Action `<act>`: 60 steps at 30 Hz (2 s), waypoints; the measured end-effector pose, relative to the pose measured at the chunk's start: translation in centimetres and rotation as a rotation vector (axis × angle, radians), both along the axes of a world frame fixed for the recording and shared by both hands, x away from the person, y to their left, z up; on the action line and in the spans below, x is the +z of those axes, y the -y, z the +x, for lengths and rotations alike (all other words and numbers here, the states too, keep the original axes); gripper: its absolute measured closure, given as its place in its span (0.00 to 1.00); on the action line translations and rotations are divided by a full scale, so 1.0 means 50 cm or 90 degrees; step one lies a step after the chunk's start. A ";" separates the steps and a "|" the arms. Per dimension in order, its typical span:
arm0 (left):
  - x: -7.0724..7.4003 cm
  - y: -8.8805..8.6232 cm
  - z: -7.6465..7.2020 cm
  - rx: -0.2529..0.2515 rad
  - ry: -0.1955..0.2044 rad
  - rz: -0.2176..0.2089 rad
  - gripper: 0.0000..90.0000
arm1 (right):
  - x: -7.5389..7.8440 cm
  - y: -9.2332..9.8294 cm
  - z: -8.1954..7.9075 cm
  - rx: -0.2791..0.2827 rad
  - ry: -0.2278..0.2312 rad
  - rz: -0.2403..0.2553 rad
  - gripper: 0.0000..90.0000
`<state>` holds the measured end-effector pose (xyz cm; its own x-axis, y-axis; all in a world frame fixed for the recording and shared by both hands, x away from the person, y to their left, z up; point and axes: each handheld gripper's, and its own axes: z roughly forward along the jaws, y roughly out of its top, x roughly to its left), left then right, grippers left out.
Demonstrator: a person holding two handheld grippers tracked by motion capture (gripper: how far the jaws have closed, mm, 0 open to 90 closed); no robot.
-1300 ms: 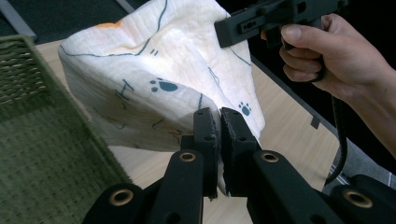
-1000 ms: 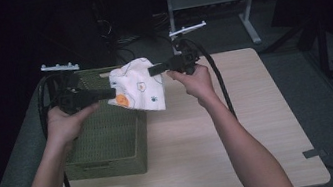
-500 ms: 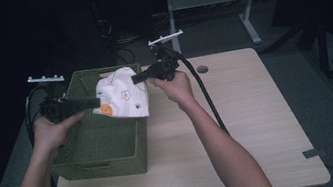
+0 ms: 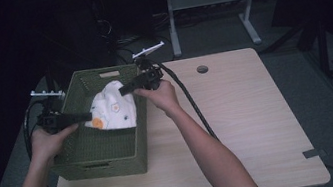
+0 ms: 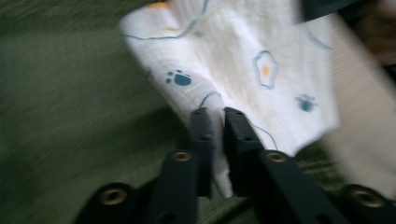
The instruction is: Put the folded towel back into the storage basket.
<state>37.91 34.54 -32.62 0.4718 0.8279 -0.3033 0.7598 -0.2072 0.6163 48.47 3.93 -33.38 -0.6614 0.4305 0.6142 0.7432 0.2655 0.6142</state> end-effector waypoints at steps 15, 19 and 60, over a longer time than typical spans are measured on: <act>-0.031 -0.026 -0.030 0.044 -0.018 -0.005 0.74 | -0.014 -0.040 -0.010 0.025 0.004 -0.034 0.70; -0.023 -0.017 -0.033 0.037 -0.007 -0.020 0.74 | -0.005 -0.031 -0.014 0.027 0.012 -0.029 0.70; 0.036 0.152 -0.058 -0.044 0.056 -0.059 0.65 | 0.016 0.225 -0.038 -0.048 0.028 0.016 0.58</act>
<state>35.01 26.93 -30.83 0.5549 0.7628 -0.3319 0.6880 -0.1965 0.6986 46.58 -7.29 -32.61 -0.6543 0.4653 0.5962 0.7326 0.1942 0.6524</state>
